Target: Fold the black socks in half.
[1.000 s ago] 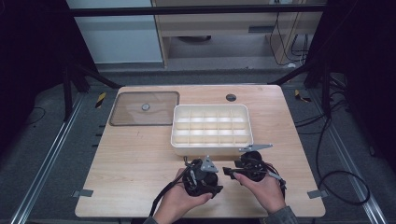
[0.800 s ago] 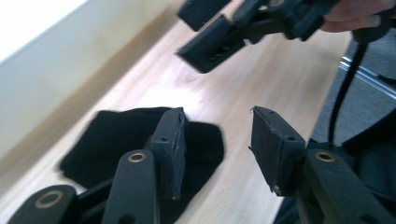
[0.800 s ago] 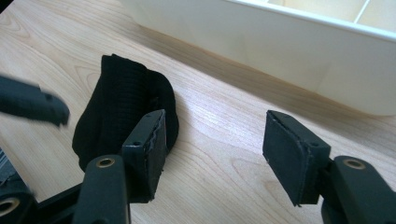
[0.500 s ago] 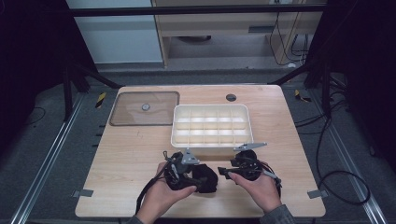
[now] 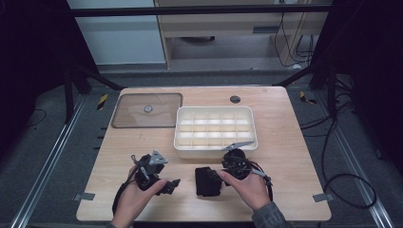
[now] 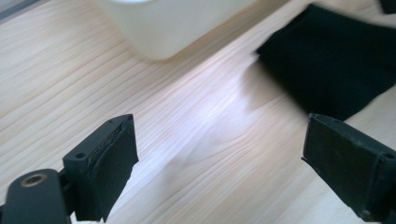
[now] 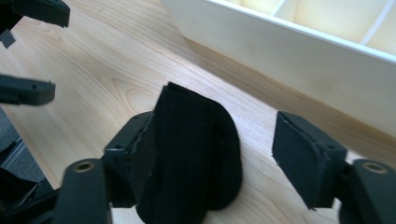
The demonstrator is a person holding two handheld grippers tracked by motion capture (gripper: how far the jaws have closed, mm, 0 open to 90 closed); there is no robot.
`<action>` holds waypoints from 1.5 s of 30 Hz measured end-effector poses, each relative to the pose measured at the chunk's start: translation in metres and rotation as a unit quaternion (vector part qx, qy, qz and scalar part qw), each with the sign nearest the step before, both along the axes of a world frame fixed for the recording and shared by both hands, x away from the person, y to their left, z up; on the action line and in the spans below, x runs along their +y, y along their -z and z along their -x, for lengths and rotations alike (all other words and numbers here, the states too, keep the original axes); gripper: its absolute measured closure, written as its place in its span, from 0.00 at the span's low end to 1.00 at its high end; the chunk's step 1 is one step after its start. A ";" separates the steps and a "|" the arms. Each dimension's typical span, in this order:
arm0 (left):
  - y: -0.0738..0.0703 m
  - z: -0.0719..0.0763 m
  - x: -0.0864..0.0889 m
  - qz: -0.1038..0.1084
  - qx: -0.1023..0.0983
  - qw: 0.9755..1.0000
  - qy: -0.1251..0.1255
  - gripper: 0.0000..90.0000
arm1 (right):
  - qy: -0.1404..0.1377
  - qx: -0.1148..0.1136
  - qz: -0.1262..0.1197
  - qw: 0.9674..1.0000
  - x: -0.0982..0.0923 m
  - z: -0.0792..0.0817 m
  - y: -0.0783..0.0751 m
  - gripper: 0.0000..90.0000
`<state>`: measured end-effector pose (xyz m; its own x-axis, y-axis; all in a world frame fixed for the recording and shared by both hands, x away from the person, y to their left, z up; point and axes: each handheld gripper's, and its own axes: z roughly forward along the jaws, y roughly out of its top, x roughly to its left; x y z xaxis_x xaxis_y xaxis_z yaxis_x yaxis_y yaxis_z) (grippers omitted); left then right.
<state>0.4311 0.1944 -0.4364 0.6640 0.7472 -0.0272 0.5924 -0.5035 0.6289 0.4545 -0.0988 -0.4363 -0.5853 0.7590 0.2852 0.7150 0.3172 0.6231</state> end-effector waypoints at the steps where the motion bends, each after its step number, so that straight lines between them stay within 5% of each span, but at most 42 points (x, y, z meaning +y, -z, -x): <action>1: 0.002 0.000 0.007 -0.002 -0.001 1.000 -0.006 0.10 | 0.000 0.002 0.002 1.000 0.003 -0.001 0.000 0.37; 8: 0.017 -0.005 0.045 0.005 0.001 0.999 -0.051 0.10 | -0.002 0.010 0.009 1.000 0.013 -0.006 0.003 0.40; 19: 0.036 -0.010 0.077 0.018 -0.006 0.994 -0.111 0.08 | -0.005 0.031 0.022 0.999 0.021 -0.015 0.013 0.41; 33: 0.043 -0.010 0.079 0.025 -0.005 0.993 -0.112 0.08 | -0.005 0.059 0.028 0.998 0.027 -0.015 0.032 0.41; 45: 0.045 -0.010 0.081 0.028 -0.001 0.993 -0.116 0.09 | -0.003 0.062 0.025 0.998 0.030 -0.009 0.043 0.41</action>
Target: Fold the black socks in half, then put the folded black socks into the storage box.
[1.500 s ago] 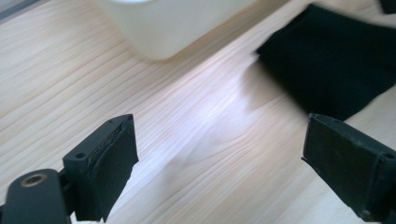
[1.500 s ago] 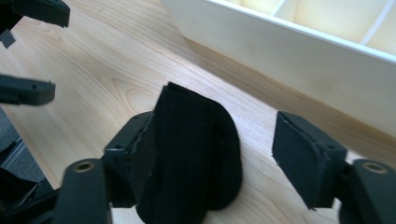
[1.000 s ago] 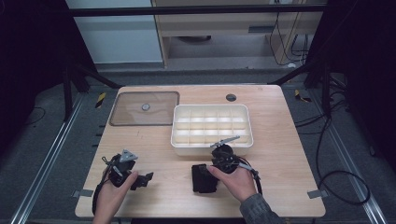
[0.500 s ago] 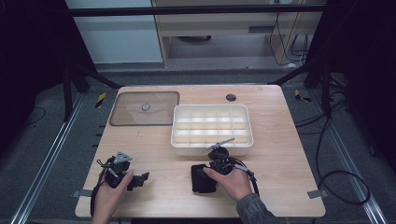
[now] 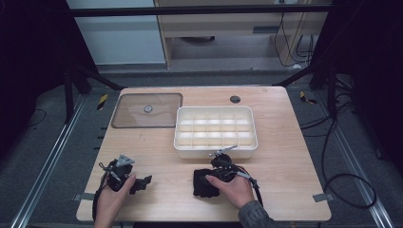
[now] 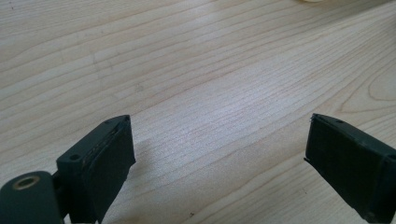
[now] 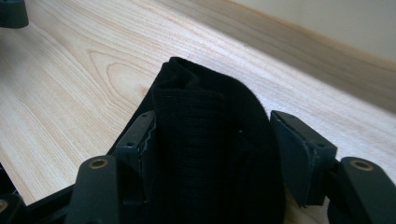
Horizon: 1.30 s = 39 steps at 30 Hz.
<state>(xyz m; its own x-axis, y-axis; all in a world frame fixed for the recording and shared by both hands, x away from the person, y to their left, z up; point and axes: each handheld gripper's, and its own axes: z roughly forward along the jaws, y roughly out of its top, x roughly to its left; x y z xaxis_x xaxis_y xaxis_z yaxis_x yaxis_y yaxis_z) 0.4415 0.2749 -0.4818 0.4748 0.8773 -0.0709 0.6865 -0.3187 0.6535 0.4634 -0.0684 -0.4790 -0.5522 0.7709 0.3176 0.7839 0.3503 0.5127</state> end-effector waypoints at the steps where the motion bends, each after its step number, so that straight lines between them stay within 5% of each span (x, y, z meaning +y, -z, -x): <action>1: 0.000 0.000 0.000 -0.001 -0.001 1.000 0.000 0.09 | 0.002 0.000 0.001 1.000 0.001 0.000 0.001 0.41; 26: 0.004 -0.001 0.002 0.000 0.010 1.000 0.004 0.10 | 0.002 0.006 0.001 1.000 0.004 0.000 0.003 0.44; 39: 0.006 -0.001 0.005 0.003 0.013 1.000 -0.001 0.10 | -0.015 0.014 -0.016 1.000 0.005 0.002 0.001 0.69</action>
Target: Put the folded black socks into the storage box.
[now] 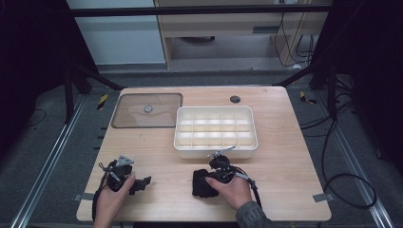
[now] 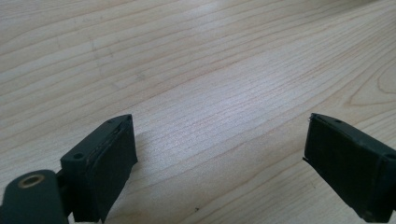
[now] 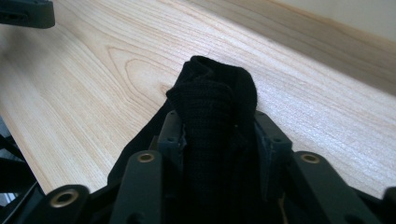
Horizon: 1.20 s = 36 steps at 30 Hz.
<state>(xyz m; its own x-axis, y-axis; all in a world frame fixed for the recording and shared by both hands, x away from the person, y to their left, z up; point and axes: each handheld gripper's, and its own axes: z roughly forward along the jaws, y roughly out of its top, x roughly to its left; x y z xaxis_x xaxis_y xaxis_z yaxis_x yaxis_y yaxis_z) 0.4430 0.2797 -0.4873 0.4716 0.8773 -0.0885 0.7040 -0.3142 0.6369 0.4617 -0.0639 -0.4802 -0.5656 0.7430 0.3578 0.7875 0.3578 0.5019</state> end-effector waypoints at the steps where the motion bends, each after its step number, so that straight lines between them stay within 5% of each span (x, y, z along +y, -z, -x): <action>1: 0.000 0.000 0.000 0.000 0.000 1.000 0.000 0.10 | -0.001 0.000 0.002 1.000 0.000 0.000 -0.001 0.70; 7: -0.001 0.000 0.003 -0.001 -0.002 1.000 -0.003 0.10 | -0.002 -0.013 0.000 1.000 -0.002 0.002 -0.003 0.73; 17: 0.004 -0.004 0.009 -0.020 -0.018 0.999 -0.022 0.07 | 0.028 -0.080 -0.016 0.996 -0.036 0.008 -0.040 0.73; 36: 0.013 -0.006 0.017 -0.037 -0.029 0.998 -0.030 0.04 | 0.060 -0.143 0.014 0.988 -0.089 0.003 -0.094 0.72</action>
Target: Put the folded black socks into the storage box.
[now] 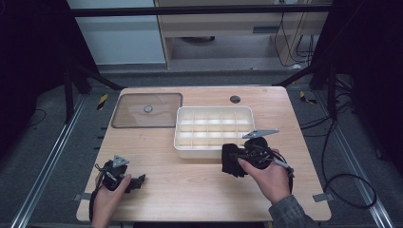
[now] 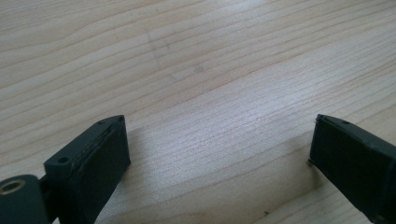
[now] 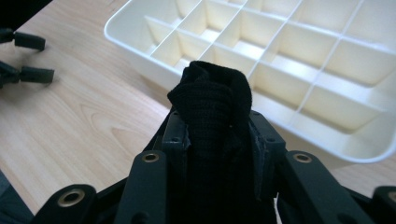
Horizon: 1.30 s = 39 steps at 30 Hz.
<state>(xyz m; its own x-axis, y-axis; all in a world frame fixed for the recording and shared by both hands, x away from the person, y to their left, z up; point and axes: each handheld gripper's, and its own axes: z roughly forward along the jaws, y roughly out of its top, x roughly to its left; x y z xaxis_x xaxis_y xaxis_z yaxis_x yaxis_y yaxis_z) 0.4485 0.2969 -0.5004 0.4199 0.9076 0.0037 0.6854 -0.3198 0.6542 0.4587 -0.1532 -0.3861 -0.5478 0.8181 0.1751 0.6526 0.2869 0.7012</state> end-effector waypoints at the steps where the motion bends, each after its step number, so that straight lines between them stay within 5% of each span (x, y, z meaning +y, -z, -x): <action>1: 0.001 0.000 0.001 -0.001 -0.004 1.000 -0.001 0.04 | 0.001 -0.003 0.003 1.000 -0.003 -0.002 -0.002 0.72; 15: 0.005 0.003 0.002 0.004 -0.026 1.000 -0.005 0.02 | 0.024 -0.043 0.056 0.997 -0.026 -0.034 -0.044 0.72; 20: 0.006 0.004 0.002 0.005 -0.029 1.000 -0.006 0.02 | 0.037 -0.054 0.057 0.996 -0.034 -0.046 -0.052 0.72; 39: 0.007 0.004 0.001 0.008 -0.032 0.999 -0.007 0.01 | 0.054 -0.066 0.078 0.993 -0.041 -0.064 -0.062 0.72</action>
<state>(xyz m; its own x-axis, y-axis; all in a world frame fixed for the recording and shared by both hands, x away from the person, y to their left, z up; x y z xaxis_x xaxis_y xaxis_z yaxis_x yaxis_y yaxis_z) 0.4446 0.2981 -0.5072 0.4062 0.9137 0.0149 0.6467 -0.2990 0.7017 0.5232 -0.1939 -0.3243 -0.4650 0.8849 -0.0258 0.5903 0.3317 0.7359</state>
